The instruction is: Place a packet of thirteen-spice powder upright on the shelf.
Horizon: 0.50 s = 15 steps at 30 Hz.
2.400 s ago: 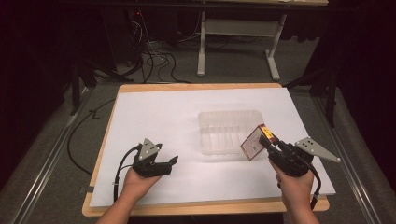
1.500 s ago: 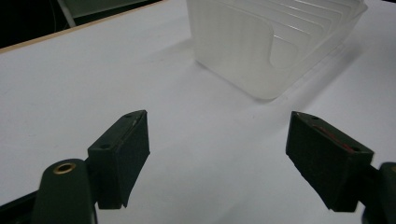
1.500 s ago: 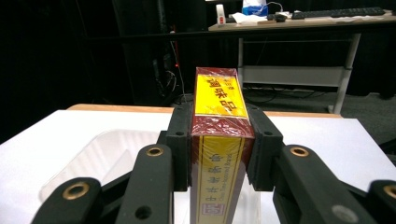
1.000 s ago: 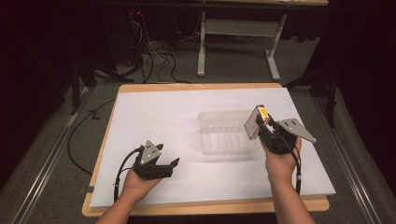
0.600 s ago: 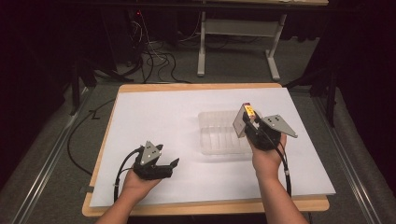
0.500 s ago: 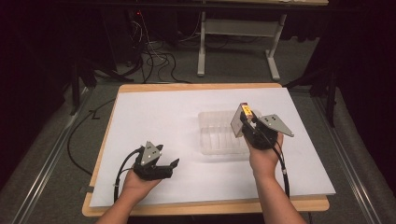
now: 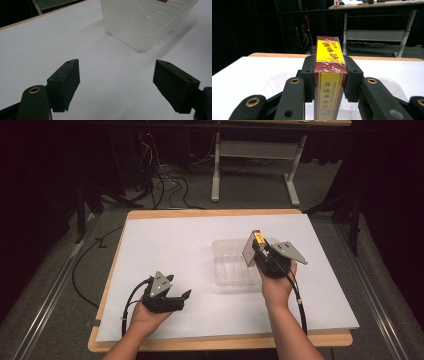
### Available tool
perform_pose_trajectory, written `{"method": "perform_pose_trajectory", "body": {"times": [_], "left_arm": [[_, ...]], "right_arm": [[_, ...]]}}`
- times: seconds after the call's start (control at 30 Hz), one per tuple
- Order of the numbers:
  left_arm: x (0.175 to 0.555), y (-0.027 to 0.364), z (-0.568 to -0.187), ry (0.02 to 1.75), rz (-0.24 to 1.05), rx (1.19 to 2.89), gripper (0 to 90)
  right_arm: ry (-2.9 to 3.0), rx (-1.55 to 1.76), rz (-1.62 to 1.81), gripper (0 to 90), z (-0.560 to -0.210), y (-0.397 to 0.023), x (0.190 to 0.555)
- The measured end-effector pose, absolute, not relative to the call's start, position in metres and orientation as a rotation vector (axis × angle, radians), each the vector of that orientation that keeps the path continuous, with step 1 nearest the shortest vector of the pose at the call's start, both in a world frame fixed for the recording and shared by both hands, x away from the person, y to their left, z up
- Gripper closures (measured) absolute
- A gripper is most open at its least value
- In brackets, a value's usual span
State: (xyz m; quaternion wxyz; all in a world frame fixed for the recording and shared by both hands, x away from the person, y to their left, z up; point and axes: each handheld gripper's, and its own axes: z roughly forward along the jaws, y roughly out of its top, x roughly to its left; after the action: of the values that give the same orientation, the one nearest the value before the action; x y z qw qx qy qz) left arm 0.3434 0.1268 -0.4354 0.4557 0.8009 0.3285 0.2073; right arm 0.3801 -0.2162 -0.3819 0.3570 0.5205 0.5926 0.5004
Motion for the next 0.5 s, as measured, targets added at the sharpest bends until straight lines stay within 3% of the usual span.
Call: {"method": "perform_pose_trajectory", "body": {"times": [0.5], "left_arm": [[0.3429, 0.1262, -0.4351, 0.807, 0.512, 1.978, 22.3]], "right_arm": [[1.495, 1.370, 1.259, 67.4, -0.3856, -0.2193, 0.3791]]}}
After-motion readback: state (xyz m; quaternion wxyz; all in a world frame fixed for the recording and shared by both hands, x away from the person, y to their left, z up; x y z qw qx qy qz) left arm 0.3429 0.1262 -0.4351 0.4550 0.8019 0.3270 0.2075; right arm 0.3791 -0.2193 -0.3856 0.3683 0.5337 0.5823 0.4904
